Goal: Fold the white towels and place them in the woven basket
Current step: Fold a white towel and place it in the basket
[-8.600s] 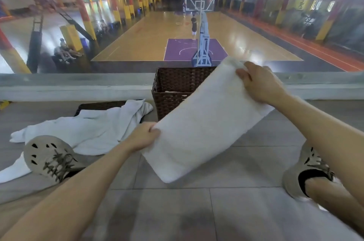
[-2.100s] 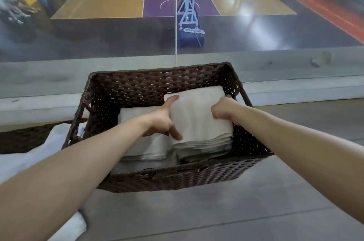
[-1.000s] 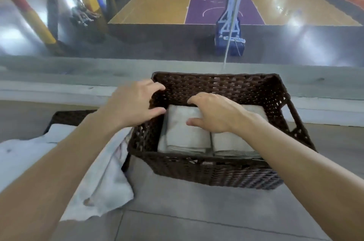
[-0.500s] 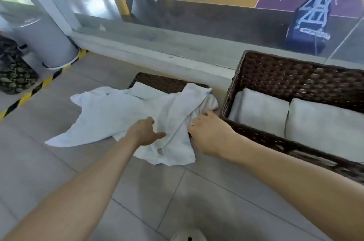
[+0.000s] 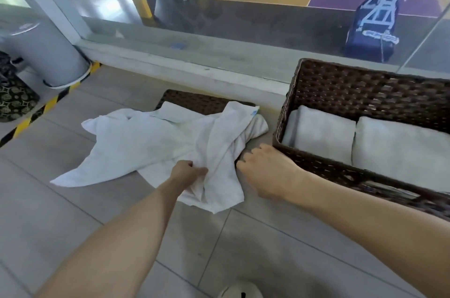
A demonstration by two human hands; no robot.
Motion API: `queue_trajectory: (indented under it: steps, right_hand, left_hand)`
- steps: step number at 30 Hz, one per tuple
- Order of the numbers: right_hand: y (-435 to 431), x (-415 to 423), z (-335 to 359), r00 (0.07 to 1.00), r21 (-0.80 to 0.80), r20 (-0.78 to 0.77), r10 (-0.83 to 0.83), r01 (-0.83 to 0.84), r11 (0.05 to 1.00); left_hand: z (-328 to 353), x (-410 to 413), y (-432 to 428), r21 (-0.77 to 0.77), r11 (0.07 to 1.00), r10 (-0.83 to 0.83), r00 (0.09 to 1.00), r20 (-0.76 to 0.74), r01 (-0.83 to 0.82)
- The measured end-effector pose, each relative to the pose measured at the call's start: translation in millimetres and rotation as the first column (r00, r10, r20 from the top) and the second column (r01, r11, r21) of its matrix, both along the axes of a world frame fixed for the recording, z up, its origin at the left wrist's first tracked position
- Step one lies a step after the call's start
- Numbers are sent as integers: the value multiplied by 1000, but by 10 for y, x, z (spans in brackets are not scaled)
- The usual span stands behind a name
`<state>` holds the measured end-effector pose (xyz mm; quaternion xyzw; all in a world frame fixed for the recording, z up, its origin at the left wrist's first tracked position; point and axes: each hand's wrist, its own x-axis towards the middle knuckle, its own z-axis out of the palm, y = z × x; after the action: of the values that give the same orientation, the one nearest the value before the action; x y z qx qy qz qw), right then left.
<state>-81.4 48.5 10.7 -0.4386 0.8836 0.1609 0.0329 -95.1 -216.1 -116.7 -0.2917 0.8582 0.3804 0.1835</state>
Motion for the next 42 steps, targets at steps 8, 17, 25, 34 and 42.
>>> queue_trajectory:
  steps: [8, 17, 25, 34, 42]
  right_hand:
    - [31, 63, 156, 990, -94, 119, -78, 90, 991]
    - [412, 438, 1028, 895, -532, 252, -367, 445, 720]
    - [848, 1284, 2265, 856, -755, 239, -459, 461, 466]
    - [1142, 1787, 3060, 673, -821, -146, -725, 326, 469]
    - [1335, 2018, 2351, 826, -863, 164, -539, 385, 327]
  left_hand:
    - [1198, -219, 148, 278, 960, 98, 902, -420, 26]
    - [2629, 44, 591, 471, 864, 233, 686, -690, 179]
    - [3983, 671, 1073, 547, 697, 183, 623, -760, 463]
    - [4529, 1439, 1438, 614, 545, 113, 676, -729, 571]
    - [3612, 1940, 1478, 146, 869, -281, 714, -642, 473]
